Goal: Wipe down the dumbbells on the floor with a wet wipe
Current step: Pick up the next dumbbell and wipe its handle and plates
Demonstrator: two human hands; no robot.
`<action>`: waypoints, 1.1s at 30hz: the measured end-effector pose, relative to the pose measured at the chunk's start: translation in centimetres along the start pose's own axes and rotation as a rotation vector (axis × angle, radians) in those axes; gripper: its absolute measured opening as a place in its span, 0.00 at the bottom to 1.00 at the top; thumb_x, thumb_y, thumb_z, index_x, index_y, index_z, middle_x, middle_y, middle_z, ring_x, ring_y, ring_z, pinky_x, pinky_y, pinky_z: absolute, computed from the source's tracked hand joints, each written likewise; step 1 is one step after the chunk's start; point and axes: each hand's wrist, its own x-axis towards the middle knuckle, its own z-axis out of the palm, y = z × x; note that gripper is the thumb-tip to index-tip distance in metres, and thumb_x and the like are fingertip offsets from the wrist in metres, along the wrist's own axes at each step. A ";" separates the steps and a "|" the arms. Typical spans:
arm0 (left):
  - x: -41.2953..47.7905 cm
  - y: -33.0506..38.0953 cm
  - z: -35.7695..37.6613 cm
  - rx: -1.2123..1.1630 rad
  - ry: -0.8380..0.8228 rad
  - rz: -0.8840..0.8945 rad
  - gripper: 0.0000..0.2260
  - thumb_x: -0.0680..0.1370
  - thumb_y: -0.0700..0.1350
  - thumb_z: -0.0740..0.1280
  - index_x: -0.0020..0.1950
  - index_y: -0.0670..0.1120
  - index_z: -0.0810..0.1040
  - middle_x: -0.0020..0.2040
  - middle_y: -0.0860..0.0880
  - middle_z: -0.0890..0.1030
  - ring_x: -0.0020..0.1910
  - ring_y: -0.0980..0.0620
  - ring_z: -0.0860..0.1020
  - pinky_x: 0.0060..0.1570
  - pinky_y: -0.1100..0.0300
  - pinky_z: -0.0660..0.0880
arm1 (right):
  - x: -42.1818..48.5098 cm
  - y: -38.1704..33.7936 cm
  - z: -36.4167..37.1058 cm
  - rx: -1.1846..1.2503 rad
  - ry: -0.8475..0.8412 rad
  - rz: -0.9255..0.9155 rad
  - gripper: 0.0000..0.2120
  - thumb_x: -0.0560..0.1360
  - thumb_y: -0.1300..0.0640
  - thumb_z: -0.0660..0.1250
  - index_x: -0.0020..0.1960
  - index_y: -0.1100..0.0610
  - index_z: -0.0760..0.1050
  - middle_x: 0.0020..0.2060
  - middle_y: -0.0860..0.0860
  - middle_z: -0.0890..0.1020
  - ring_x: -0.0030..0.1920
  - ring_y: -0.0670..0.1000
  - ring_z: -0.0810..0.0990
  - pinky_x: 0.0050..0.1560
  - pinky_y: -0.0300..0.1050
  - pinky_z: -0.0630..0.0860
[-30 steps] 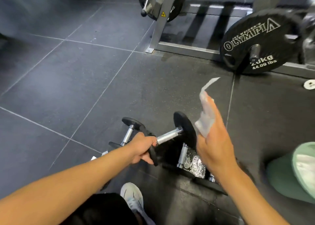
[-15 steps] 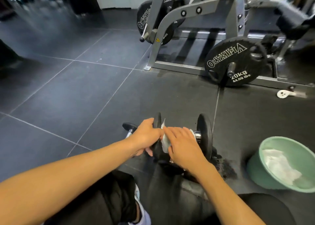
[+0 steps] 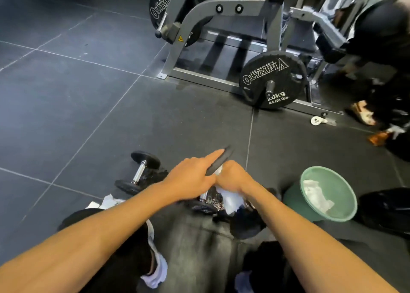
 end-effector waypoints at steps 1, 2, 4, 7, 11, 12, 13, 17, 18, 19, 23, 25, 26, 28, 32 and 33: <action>0.0 -0.1 -0.6 0.024 -0.056 0.057 0.35 0.80 0.44 0.67 0.83 0.64 0.59 0.52 0.48 0.86 0.49 0.46 0.82 0.46 0.54 0.72 | -0.5 0.4 0.0 0.291 -0.049 0.021 0.03 0.69 0.64 0.69 0.41 0.58 0.80 0.38 0.55 0.82 0.41 0.55 0.80 0.42 0.49 0.73; 0.3 -0.3 -1.2 0.019 -0.116 0.109 0.35 0.79 0.40 0.67 0.82 0.64 0.62 0.49 0.52 0.85 0.45 0.54 0.81 0.45 0.57 0.69 | -1.0 1.0 0.3 0.567 -0.086 0.063 0.06 0.66 0.65 0.70 0.42 0.59 0.81 0.37 0.56 0.81 0.39 0.54 0.80 0.42 0.49 0.74; 1.1 -0.9 -1.7 -0.136 -0.199 0.205 0.36 0.76 0.33 0.64 0.78 0.64 0.71 0.53 0.57 0.86 0.42 0.63 0.79 0.46 0.63 0.72 | -2.5 2.3 1.0 0.996 -0.219 0.159 0.05 0.63 0.63 0.71 0.40 0.60 0.81 0.32 0.58 0.76 0.32 0.53 0.77 0.34 0.46 0.73; 2.4 -0.9 0.0 -0.361 -0.201 0.250 0.35 0.75 0.27 0.63 0.71 0.62 0.80 0.65 0.60 0.84 0.60 0.62 0.82 0.65 0.61 0.76 | -3.4 4.3 1.7 1.301 -0.431 0.189 0.12 0.59 0.61 0.75 0.29 0.57 0.71 0.23 0.52 0.68 0.22 0.48 0.68 0.24 0.41 0.67; 4.4 -1.2 1.6 -0.495 -0.113 0.271 0.30 0.76 0.27 0.69 0.71 0.53 0.81 0.67 0.55 0.83 0.67 0.59 0.80 0.70 0.59 0.75 | -2.8 5.4 0.7 1.381 -0.409 0.141 0.23 0.47 0.54 0.83 0.25 0.55 0.68 0.19 0.50 0.64 0.19 0.47 0.64 0.19 0.38 0.62; 5.0 -1.1 1.9 -0.537 -0.067 0.249 0.29 0.76 0.28 0.70 0.72 0.52 0.80 0.68 0.54 0.82 0.67 0.59 0.79 0.69 0.59 0.75 | -2.4 5.5 0.3 1.398 -0.376 0.110 0.23 0.45 0.54 0.83 0.25 0.55 0.69 0.19 0.50 0.64 0.18 0.47 0.63 0.19 0.38 0.62; 5.5 -1.0 2.3 -0.599 -0.035 0.199 0.29 0.76 0.30 0.71 0.73 0.53 0.78 0.69 0.54 0.81 0.68 0.59 0.78 0.70 0.59 0.75 | -1.9 5.5 -0.2 1.426 -0.341 0.073 0.23 0.45 0.54 0.84 0.25 0.55 0.69 0.18 0.50 0.64 0.18 0.47 0.63 0.19 0.38 0.61; 7.2 -1.1 3.3 -0.996 0.064 -0.206 0.17 0.79 0.50 0.69 0.68 0.56 0.79 0.67 0.51 0.83 0.67 0.54 0.81 0.72 0.46 0.75 | 0.0 4.7 -3.1 1.618 -0.162 -0.136 0.21 0.47 0.57 0.83 0.28 0.53 0.71 0.19 0.48 0.60 0.19 0.48 0.55 0.23 0.39 0.52; 7.3 -1.5 3.7 -1.095 0.082 -0.342 0.15 0.81 0.53 0.67 0.66 0.52 0.81 0.63 0.49 0.86 0.63 0.49 0.83 0.71 0.40 0.75 | 0.4 4.5 -3.9 1.657 -0.137 -0.196 0.20 0.49 0.58 0.81 0.27 0.52 0.69 0.20 0.48 0.58 0.21 0.49 0.53 0.23 0.39 0.52; 7.3 -2.0 4.1 -1.190 0.060 -0.467 0.18 0.83 0.57 0.64 0.65 0.48 0.82 0.60 0.46 0.87 0.61 0.45 0.85 0.71 0.36 0.75 | 0.8 4.3 -4.7 1.701 -0.122 -0.256 0.20 0.51 0.58 0.79 0.26 0.52 0.66 0.20 0.47 0.57 0.21 0.49 0.52 0.22 0.39 0.54; 6.0 -1.1 5.9 -1.620 -0.326 -0.598 0.38 0.79 0.72 0.60 0.71 0.41 0.79 0.65 0.35 0.83 0.60 0.34 0.84 0.59 0.32 0.77 | 1.7 4.8 -6.4 1.875 -0.111 -0.424 0.21 0.60 0.61 0.71 0.30 0.49 0.56 0.22 0.46 0.57 0.22 0.47 0.54 0.20 0.39 0.62; 5.8 0.1 6.1 -1.770 -0.387 -0.607 0.40 0.77 0.74 0.61 0.69 0.40 0.79 0.62 0.36 0.85 0.55 0.34 0.86 0.55 0.31 0.79 | 1.7 4.8 -6.8 1.884 -0.127 -0.466 0.21 0.62 0.61 0.70 0.30 0.49 0.56 0.22 0.46 0.57 0.22 0.47 0.55 0.21 0.40 0.63; 5.9 0.3 6.2 -1.815 -0.365 -0.617 0.37 0.77 0.73 0.63 0.64 0.40 0.80 0.56 0.38 0.86 0.50 0.36 0.86 0.52 0.35 0.82 | 1.7 4.9 -6.8 1.877 -0.128 -0.477 0.21 0.62 0.61 0.71 0.30 0.50 0.56 0.22 0.47 0.57 0.22 0.48 0.55 0.21 0.40 0.63; 6.2 0.5 6.4 -1.862 -0.308 -0.594 0.25 0.76 0.68 0.66 0.43 0.45 0.76 0.40 0.46 0.76 0.38 0.45 0.80 0.42 0.53 0.77 | 1.8 4.7 -6.7 1.841 -0.113 -0.465 0.22 0.61 0.60 0.73 0.28 0.50 0.57 0.21 0.47 0.57 0.22 0.48 0.56 0.22 0.40 0.63; 6.9 0.3 6.6 -1.825 -0.035 -0.470 0.21 0.78 0.61 0.63 0.37 0.50 0.56 0.37 0.48 0.53 0.33 0.51 0.62 0.36 0.54 0.61 | 1.8 3.3 -6.8 1.779 0.036 -0.395 0.15 0.65 0.59 0.66 0.26 0.51 0.63 0.23 0.47 0.55 0.23 0.47 0.54 0.24 0.39 0.61; 7.3 0.3 6.3 -1.817 0.031 -0.412 0.21 0.78 0.59 0.63 0.39 0.49 0.55 0.39 0.47 0.52 0.34 0.50 0.62 0.38 0.53 0.62 | 1.9 2.9 -6.9 1.783 0.094 -0.352 0.13 0.66 0.60 0.63 0.26 0.51 0.63 0.24 0.47 0.55 0.25 0.47 0.53 0.25 0.39 0.60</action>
